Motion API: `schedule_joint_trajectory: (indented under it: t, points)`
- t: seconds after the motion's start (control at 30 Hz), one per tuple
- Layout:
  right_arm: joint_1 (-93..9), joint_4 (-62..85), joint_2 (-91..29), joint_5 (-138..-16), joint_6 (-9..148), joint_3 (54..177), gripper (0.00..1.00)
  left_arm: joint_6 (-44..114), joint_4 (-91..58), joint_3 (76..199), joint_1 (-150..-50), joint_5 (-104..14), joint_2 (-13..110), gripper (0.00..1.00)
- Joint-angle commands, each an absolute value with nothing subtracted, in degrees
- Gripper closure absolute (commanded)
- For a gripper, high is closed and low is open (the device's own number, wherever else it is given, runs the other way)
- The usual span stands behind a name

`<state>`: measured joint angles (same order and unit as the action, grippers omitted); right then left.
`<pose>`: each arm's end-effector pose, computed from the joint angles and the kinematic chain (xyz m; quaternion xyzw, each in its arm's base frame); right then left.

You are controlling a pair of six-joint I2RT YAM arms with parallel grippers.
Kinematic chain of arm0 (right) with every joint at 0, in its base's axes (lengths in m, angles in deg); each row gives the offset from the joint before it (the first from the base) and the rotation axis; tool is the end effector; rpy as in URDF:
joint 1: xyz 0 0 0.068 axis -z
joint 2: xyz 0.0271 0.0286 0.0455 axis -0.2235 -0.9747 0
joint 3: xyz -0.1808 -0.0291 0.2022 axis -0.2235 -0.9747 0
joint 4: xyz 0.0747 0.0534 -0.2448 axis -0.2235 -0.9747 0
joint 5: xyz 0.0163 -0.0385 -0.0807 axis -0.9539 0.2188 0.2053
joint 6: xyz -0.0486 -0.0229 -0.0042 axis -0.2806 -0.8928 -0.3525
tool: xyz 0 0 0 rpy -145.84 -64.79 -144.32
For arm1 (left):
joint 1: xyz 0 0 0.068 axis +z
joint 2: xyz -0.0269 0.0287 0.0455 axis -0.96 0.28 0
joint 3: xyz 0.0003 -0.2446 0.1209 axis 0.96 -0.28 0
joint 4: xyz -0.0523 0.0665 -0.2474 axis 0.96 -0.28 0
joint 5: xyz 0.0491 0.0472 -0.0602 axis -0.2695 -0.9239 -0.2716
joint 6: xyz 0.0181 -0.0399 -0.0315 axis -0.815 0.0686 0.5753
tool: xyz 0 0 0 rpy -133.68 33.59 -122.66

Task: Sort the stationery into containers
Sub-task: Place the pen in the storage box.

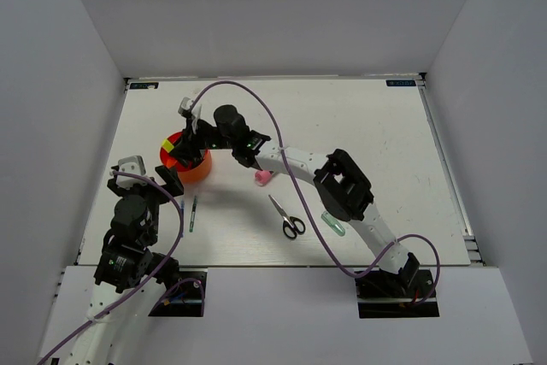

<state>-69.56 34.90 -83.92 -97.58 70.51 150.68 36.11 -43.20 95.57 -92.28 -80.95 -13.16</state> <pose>0.2921 0.4748 0.2627 -0.4420 0.5532 0.5140 0.4842 0.0875 -0.0119 0.2878 -0.1195 0.7435 0.0030 0.6580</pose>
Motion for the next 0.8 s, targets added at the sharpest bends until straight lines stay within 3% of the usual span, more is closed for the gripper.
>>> schedule_joint_trajectory:
  t: [0.0,0.77]
  points:
    - [-69.7,36.7,-83.3,-99.4,67.4,153.2,1.00,35.9,-42.8,94.9,-92.0,-81.5,-12.8,0.04]
    - [-69.7,37.9,-86.5,-107.8,50.0,154.3,1.00,35.9,-42.9,94.7,-92.0,-81.6,-12.7,0.04]
